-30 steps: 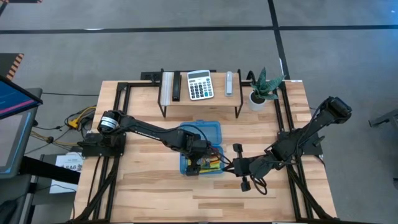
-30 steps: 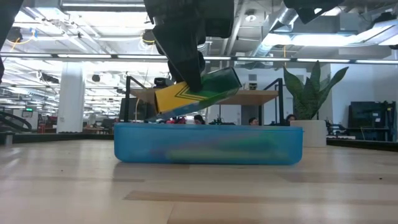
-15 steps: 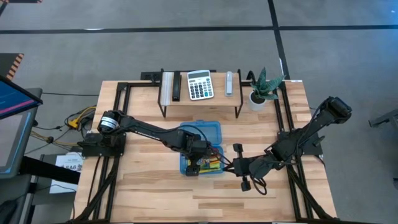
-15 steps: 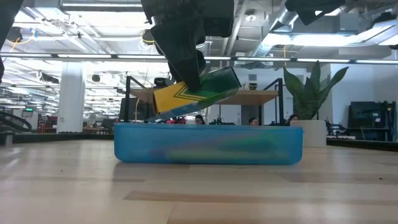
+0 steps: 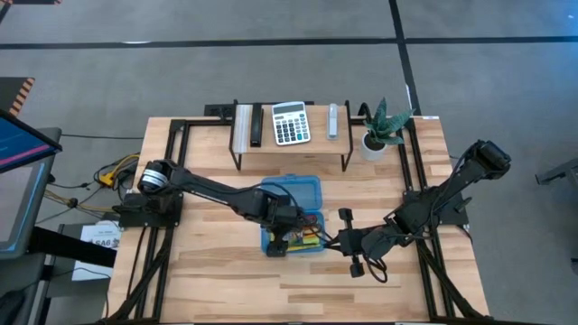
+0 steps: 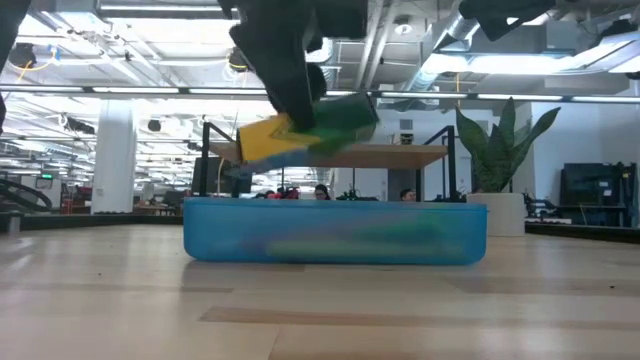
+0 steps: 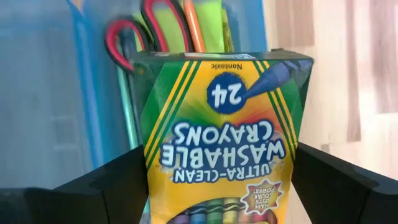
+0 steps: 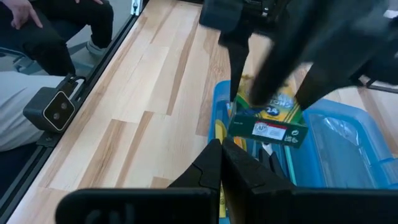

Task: Pack school essentials
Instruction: Put the crayon pack into the blue supply box, then close the blue supply box

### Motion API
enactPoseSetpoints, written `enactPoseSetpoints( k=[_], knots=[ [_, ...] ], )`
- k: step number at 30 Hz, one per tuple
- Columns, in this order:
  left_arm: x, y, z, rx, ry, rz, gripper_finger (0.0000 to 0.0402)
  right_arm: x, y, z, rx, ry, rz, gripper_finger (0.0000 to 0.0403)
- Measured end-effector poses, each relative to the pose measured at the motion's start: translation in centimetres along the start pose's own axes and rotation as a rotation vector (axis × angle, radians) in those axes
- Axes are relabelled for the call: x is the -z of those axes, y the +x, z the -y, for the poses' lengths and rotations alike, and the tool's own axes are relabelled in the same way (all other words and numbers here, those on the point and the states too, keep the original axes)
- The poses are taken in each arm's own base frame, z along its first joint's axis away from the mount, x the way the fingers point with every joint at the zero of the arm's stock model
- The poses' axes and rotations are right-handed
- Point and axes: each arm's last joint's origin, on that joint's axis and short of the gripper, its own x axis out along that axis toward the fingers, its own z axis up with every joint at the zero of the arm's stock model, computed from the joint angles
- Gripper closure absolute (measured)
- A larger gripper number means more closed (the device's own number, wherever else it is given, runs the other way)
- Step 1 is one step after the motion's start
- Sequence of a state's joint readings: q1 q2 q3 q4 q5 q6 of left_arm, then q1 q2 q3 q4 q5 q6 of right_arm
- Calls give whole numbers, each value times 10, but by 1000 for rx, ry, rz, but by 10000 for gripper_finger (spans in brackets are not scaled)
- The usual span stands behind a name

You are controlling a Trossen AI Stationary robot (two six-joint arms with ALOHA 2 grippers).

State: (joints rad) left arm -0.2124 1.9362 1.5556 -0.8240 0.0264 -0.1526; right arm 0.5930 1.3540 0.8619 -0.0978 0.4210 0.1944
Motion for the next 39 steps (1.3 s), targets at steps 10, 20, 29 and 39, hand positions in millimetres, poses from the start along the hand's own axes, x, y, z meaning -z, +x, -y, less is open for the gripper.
enactPoseSetpoints(
  k=[10, 20, 29, 39],
  knots=[
    [3, -22, 16, -59, 40, 83, 97, 2, 0, 0, 0, 0, -15, 371],
    [23, 6, -3, -90, -29, 16, 102, 2, 0, 0, 2, 7, -22, 371],
    [20, 8, -11, -62, -93, 51, 62, 2, 0, 1, 5, 9, -20, 371],
    [20, 13, -9, -52, -104, 31, 3, 2, 0, 1, 5, 16, -23, 371]
  ],
)
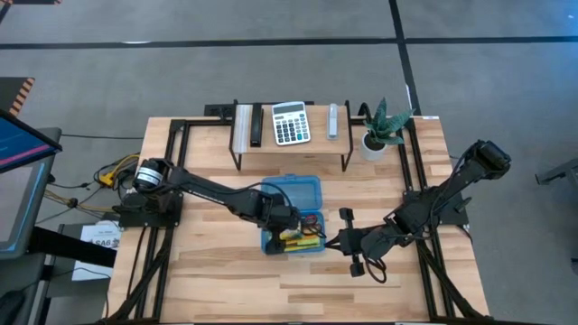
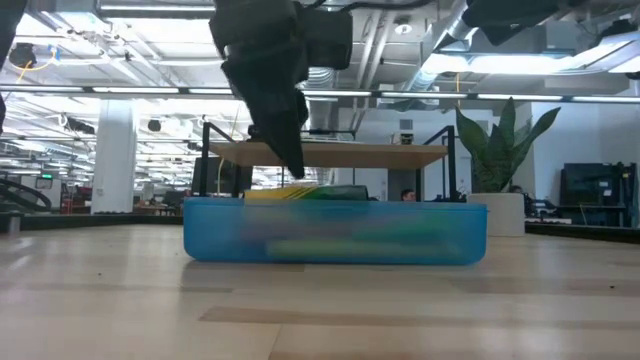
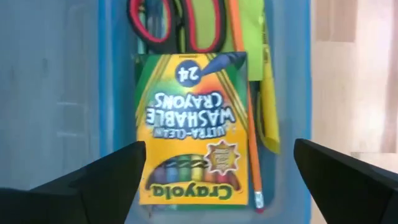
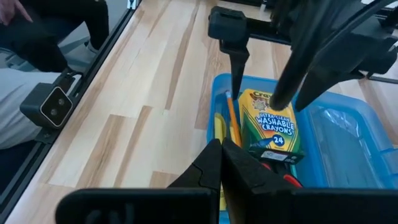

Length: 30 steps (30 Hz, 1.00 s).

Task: Pack school essentials
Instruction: Close the blue supply box

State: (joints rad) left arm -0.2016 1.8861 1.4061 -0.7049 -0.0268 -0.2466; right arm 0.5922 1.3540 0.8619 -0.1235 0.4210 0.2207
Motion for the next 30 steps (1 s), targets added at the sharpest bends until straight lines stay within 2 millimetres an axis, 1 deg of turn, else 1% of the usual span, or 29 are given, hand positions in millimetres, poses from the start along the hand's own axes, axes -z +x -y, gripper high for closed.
enactPoseSetpoints(
  k=[6, 10, 16, 21, 26, 30],
  knots=[
    [-9, -12, 3, -7, 48, 26, 13, 0, 0, 0, 1, -2, -4, 371],
    [-8, -19, 11, 6, 109, 34, 38, 0, 0, 0, 1, 5, -4, 371],
    [-2, -29, 21, -24, 145, 38, 105, 0, 0, 0, 0, 7, -3, 371],
    [-1, -39, 27, -51, 193, 82, 165, 1, 0, 0, 0, 11, -6, 371],
    [3, -42, 27, -31, 195, 101, 220, 1, 0, 1, 7, 13, -11, 371],
    [11, -50, 27, -37, 172, 119, 266, 1, 0, 0, 4, 13, -10, 371]
  ],
)
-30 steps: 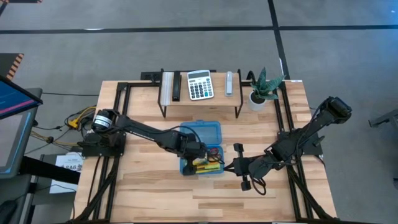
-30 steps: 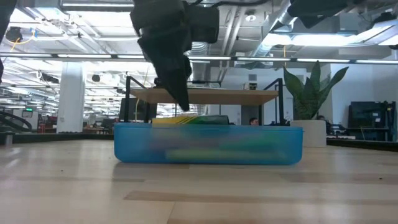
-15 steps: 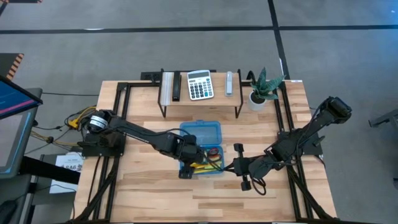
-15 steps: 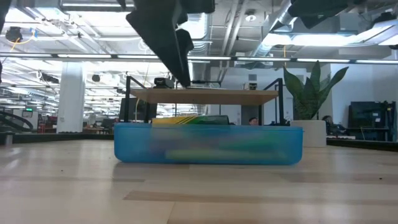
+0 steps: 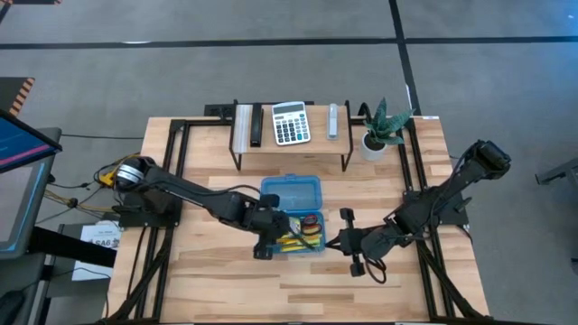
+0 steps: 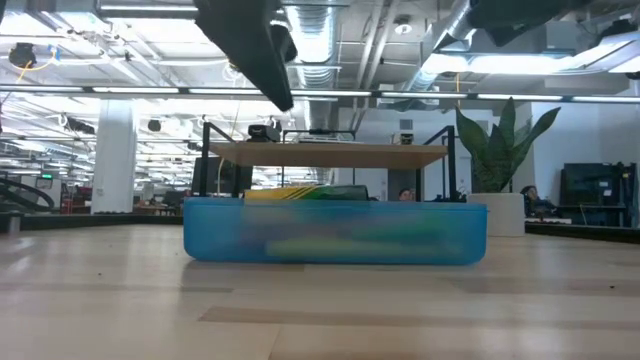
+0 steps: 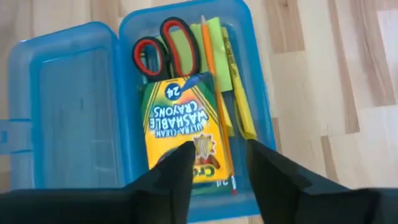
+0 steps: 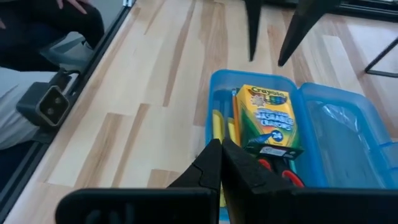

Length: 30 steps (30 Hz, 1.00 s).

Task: Pack school essentials
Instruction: Close the blue supply box

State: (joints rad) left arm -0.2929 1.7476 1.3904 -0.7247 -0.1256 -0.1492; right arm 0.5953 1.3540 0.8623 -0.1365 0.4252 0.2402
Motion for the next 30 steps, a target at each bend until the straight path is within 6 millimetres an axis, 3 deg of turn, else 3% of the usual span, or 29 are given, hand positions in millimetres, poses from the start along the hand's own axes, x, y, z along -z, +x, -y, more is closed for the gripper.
enactPoseSetpoints(
  k=[7, 14, 17, 21, 30],
  knots=[
    [28, -15, 2, -38, -41, 158, 345, 0, -1, -1, 6, -5, 1, 371],
    [64, -21, -5, 22, -113, 524, 395, 1, 2, 2, 31, -13, -9, 372],
    [78, -21, -10, 15, -142, 642, 400, 3, 3, 4, 65, -18, 5, 372],
    [93, -21, -14, -10, -172, 725, 395, 19, 5, 12, 134, -17, 0, 372],
    [116, -8, -20, -110, -202, 753, 397, 58, -3, 46, 171, 123, 98, 372]
  ],
)
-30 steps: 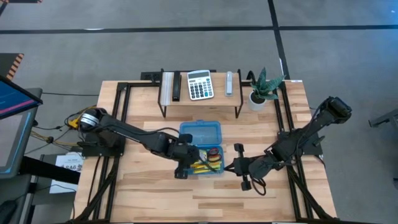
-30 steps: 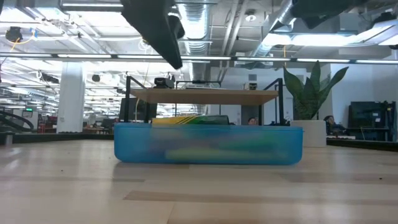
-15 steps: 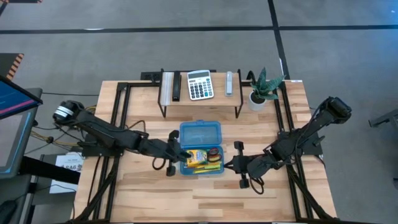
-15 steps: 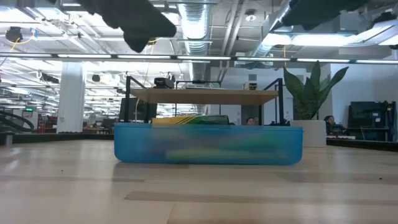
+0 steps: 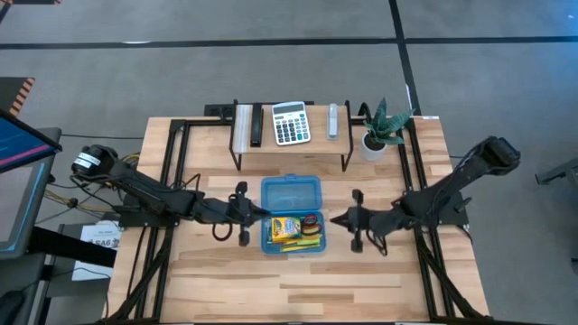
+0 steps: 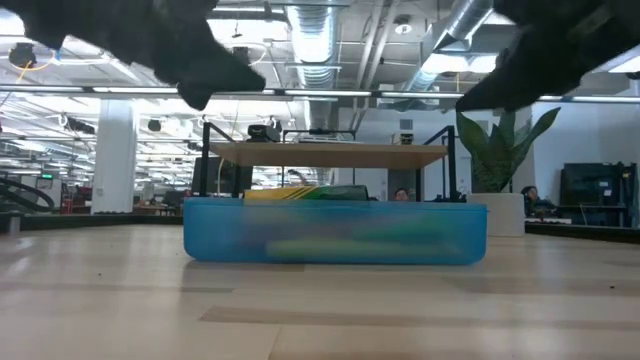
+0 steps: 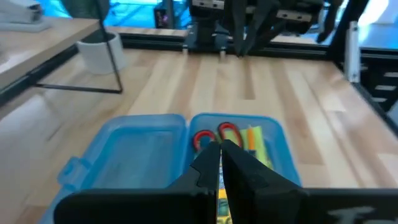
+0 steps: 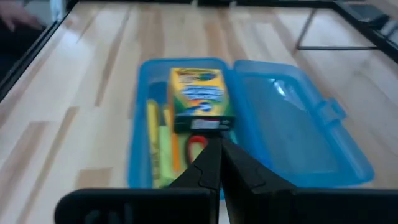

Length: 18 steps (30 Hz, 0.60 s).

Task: Pack school essentials
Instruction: Close the blue supply box

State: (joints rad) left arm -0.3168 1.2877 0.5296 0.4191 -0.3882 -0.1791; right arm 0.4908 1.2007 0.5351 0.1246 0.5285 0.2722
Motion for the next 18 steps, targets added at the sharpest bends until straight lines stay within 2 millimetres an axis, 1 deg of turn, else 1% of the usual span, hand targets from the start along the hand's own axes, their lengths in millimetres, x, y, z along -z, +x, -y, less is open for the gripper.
enactPoseSetpoints(
  k=[4, 7, 13, 18],
  knots=[
    [12, -2, -5, -47, 11, -17, 397, 15, -3, 19, 30, 74, 57, 372],
    [20, -2, -12, -60, -8, -9, 397, 26, -1, 32, 61, 139, 91, 372],
    [40, -5, -27, -72, -52, -33, 397, 51, 8, 53, 155, 222, 38, 372],
    [51, -6, -38, -104, -102, -73, 397, 63, 17, 66, 231, 266, -16, 372]
  ],
)
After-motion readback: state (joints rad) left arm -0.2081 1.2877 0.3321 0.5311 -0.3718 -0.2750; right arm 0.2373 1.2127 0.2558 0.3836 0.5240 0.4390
